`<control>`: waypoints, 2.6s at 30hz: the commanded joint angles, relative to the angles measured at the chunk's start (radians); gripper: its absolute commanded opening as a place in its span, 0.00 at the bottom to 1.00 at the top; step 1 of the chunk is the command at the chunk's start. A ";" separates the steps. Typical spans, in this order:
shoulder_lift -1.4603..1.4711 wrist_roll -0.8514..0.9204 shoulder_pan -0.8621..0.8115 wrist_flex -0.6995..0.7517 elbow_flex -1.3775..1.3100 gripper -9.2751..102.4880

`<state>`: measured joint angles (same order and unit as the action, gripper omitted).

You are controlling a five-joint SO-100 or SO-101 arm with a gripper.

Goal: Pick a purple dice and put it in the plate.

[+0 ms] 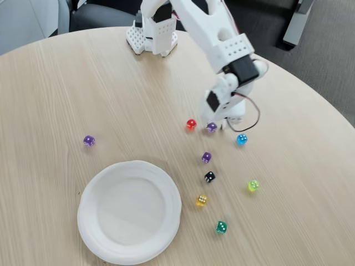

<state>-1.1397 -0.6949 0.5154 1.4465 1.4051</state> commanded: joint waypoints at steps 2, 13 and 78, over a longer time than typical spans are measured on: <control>-0.049 -0.003 0.009 -0.003 -0.014 0.22; -0.044 0.003 -0.003 -0.003 -0.014 0.18; -0.655 0.229 -0.408 -0.127 -0.011 0.09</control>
<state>-1.7794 -0.4694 0.1074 1.3698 1.4005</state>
